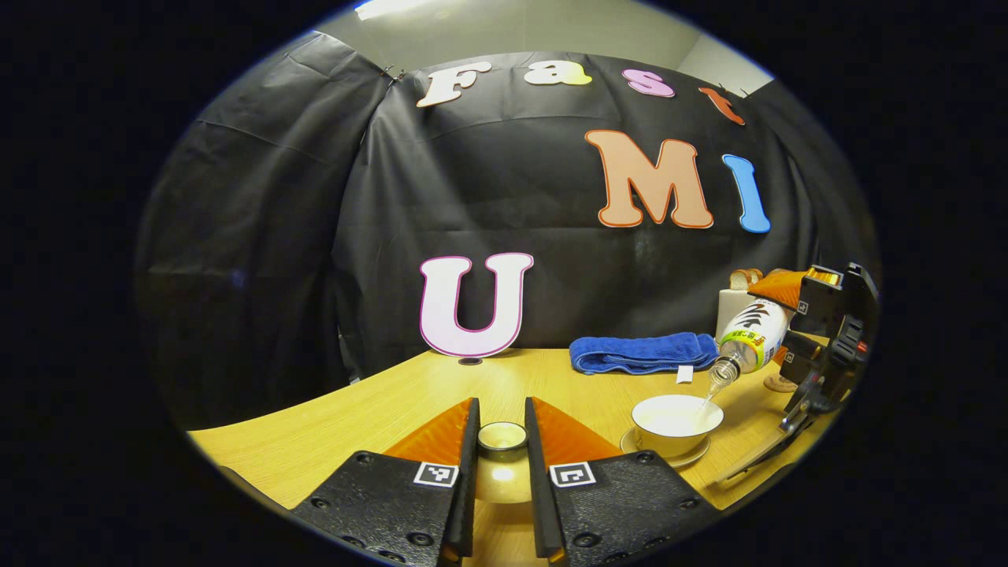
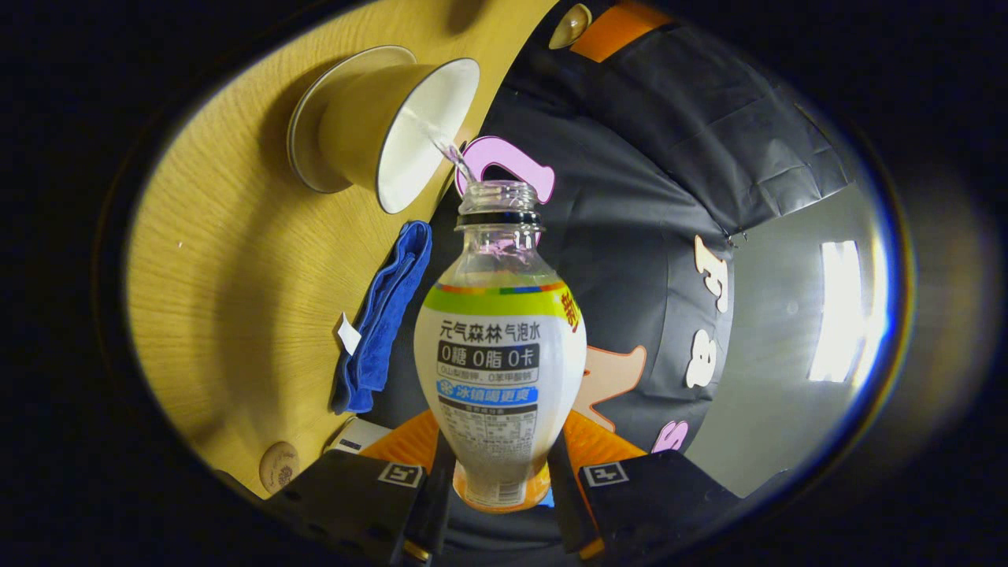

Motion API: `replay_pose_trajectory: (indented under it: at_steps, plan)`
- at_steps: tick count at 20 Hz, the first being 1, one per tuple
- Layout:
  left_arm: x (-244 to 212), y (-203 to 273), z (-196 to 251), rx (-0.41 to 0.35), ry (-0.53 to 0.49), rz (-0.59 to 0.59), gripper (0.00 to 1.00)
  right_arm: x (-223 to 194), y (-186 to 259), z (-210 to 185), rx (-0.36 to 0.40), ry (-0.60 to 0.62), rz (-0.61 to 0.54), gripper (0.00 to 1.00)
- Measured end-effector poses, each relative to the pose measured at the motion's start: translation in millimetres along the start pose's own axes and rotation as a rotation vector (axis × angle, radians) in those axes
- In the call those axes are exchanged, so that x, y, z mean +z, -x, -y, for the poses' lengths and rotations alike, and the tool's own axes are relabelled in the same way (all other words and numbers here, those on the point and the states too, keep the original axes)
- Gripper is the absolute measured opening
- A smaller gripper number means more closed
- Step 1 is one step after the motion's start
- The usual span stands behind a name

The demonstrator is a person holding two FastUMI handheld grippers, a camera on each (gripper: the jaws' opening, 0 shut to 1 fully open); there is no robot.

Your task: Open the teacup lid with one hand, grasp the water bottle and pour water into the teacup with the other hand; after pouring, place the water bottle on the coaster and then close the teacup lid.

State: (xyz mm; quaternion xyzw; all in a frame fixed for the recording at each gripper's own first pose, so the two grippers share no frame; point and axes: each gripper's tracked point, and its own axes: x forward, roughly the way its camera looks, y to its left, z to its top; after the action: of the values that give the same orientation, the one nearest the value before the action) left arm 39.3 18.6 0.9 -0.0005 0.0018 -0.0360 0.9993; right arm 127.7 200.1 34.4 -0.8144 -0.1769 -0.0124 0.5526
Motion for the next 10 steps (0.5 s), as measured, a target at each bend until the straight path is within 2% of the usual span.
replay_pose_trajectory:
  at_steps: [8,10]
  plan:
    - [-0.1,-0.8,0.4,-0.002,0.0,0.001,0.27,-0.6,4.0,-12.9,-0.047,0.077,0.041,0.59]
    - [-0.2,-0.1,0.1,-0.002,0.0,0.001,0.27,-2.8,4.1,-13.2,-0.039,0.077,0.043,0.58]
